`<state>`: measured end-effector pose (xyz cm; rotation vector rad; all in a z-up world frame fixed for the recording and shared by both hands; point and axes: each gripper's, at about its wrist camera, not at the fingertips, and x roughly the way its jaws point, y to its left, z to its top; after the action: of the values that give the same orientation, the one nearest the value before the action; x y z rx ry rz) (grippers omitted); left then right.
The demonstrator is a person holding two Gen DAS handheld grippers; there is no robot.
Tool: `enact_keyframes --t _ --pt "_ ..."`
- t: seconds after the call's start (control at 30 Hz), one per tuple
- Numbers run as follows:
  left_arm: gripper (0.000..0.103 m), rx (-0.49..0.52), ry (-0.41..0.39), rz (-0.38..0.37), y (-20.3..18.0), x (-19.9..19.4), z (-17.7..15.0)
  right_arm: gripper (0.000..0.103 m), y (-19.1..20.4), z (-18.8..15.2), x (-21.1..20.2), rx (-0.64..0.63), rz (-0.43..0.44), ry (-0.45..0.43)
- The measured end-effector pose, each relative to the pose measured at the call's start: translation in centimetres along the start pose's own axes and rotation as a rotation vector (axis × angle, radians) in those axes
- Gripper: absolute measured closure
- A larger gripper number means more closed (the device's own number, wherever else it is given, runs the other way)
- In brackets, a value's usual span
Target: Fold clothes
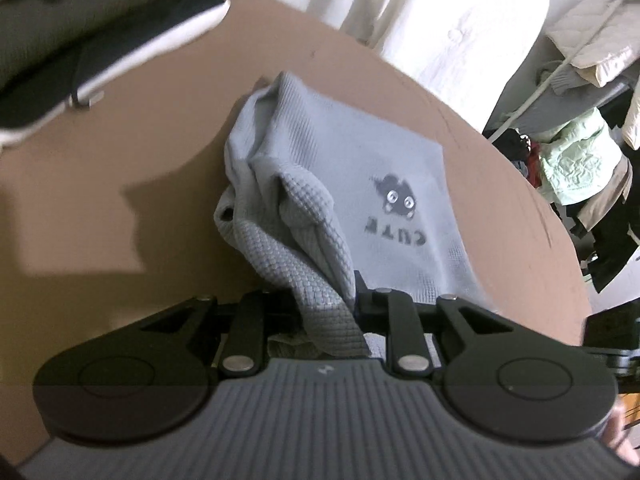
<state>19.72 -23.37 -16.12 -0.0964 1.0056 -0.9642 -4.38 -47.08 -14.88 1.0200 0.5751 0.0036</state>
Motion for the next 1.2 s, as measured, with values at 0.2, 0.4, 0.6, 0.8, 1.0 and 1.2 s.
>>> enact_keyframes --t 0.2,0.4,0.6,0.8,1.0,1.2 --pt "0.083 0.145 -0.058 0.128 -0.5 -5.6 -1.2 0.085 3.4 -0.7 -2.0 -0.06 0.06 0.035" --pt "0.084 0.115 -0.081 0.1 -0.6 -8.4 -1.3 0.086 5.6 -1.6 -2.1 -0.135 0.096 0.081" --pt "0.084 0.052 -0.086 0.021 0.5 -12.7 -2.1 0.086 6.3 -4.0 -4.0 -0.024 0.207 0.146" --pt "0.084 -0.049 0.116 0.009 1.3 -10.2 0.5 0.086 5.8 -4.2 -2.7 0.036 0.147 0.256" --pt "0.073 -0.149 0.19 -0.023 0.6 -4.7 7.1 0.086 3.7 2.5 -1.7 0.19 0.089 0.233" --pt "0.051 -0.097 -0.033 -0.002 2.0 -1.2 9.0 0.059 -3.0 7.6 -0.6 0.426 0.018 0.206"
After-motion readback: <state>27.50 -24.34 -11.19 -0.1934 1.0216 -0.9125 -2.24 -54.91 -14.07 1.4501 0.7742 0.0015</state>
